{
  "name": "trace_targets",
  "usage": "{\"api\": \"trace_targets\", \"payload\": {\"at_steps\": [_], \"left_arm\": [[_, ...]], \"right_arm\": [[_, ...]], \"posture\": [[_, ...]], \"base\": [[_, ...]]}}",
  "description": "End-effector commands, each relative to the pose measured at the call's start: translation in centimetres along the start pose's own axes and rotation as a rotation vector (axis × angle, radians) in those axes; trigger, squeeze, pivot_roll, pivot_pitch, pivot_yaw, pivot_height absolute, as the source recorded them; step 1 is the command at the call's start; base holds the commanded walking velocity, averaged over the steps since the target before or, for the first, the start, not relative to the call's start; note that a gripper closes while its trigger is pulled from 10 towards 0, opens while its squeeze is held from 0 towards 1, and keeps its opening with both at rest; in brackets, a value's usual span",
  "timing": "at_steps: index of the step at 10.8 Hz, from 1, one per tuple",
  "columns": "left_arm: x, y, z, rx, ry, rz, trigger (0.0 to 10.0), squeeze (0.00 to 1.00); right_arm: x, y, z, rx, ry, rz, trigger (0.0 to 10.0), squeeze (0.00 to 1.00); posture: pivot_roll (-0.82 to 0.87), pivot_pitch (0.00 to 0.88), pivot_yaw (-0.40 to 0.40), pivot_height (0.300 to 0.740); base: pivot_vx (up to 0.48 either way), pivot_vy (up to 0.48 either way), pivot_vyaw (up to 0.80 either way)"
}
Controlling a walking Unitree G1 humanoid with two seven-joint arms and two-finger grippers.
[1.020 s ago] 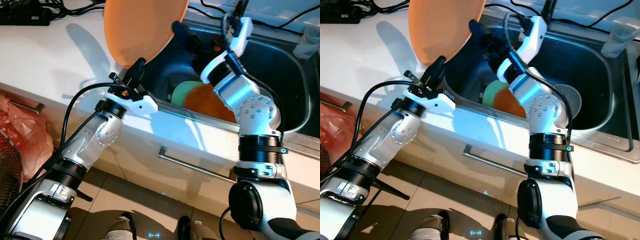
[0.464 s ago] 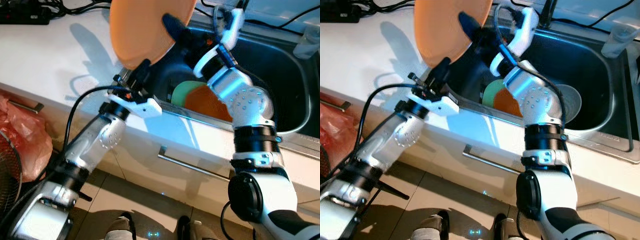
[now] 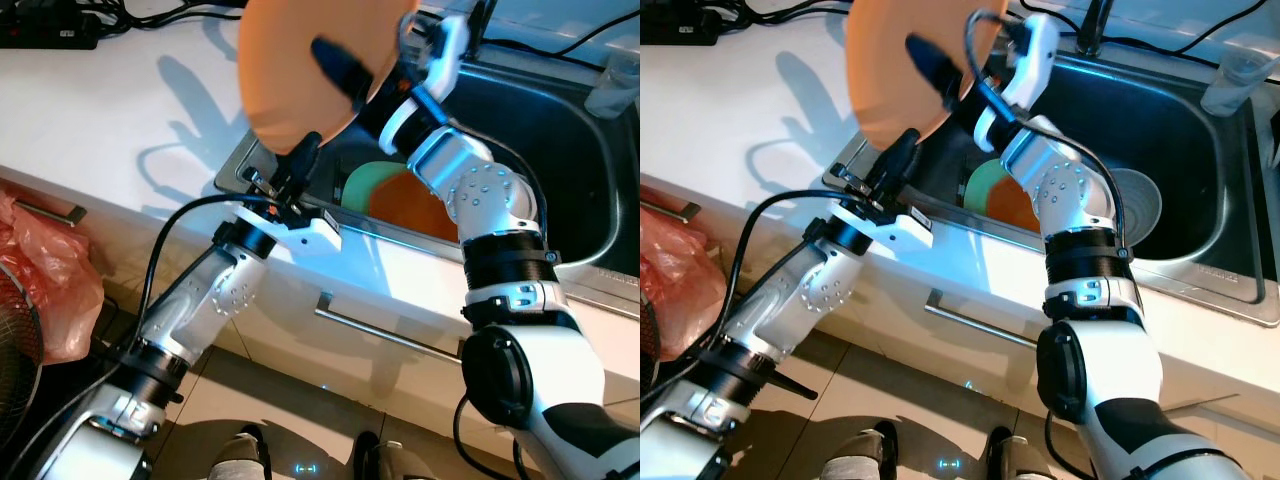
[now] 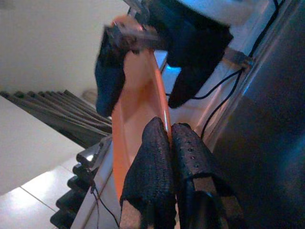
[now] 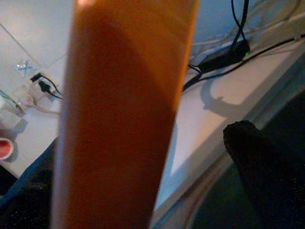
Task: Kitchen organization
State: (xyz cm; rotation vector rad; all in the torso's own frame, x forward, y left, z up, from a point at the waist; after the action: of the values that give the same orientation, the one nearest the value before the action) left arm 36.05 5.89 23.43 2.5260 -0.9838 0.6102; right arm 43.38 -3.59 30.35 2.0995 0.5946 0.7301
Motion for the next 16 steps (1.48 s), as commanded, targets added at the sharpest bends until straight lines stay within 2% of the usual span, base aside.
{"api": "trace_targets", "payload": {"at_steps": [1,2,3,9,16], "left_arm": [[-1.9,0.6,4.4,-0.013,-0.179,0.002,0.0,0.00],[-1.9,0.7,4.4,-0.012,-0.179,0.001,0.0,0.00],[-2.0,0.6,4.3,-0.009,-0.180,-0.002,0.0,0.00],[-2.2,0.6,4.3,-0.001,-0.184,-0.001,0.0,0.00],[-2.2,0.5,4.3,0.003,-0.184,-0.002,0.0,0.00]], "right_arm": [[0.6,0.5,-0.7,-0.035,0.015,0.002,10.0,0.00],[0.6,0.4,-0.5,-0.043,0.005,-0.002,4.2,0.00],[0.7,0.4,-0.4,-0.046,0.001,-0.004,0.0,0.00],[0.7,0.3,0.7,-0.041,-0.046,-0.006,0.0,0.00],[0.2,-1.5,2.4,-0.023,-0.101,-0.099,0.0,0.00]], "posture": [[0.07,0.227,-0.048,0.740],[0.07,0.228,-0.049,0.740],[0.07,0.227,-0.049,0.740],[0.06,0.227,-0.049,0.740],[0.06,0.232,-0.052,0.740]], "base": [[0.000,0.000,0.00],[0.000,0.000,0.00],[0.000,0.000,0.00],[0.000,0.000,0.00],[0.000,0.000,0.00]]}}
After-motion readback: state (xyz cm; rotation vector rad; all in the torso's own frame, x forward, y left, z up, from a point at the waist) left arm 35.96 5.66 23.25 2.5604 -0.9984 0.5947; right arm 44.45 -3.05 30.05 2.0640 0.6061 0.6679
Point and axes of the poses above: a point about 5 cm out from each wrist's last joint towards the gripper, its own x axis pointing out of the wrist towards the gripper, its own y axis along the axis of the wrist's last joint, z = x × y, the point moved 6 cm from there along x, pointing out of the wrist towards the gripper, and after that the axes turned 1 degree about x, right-handed, at the moved point
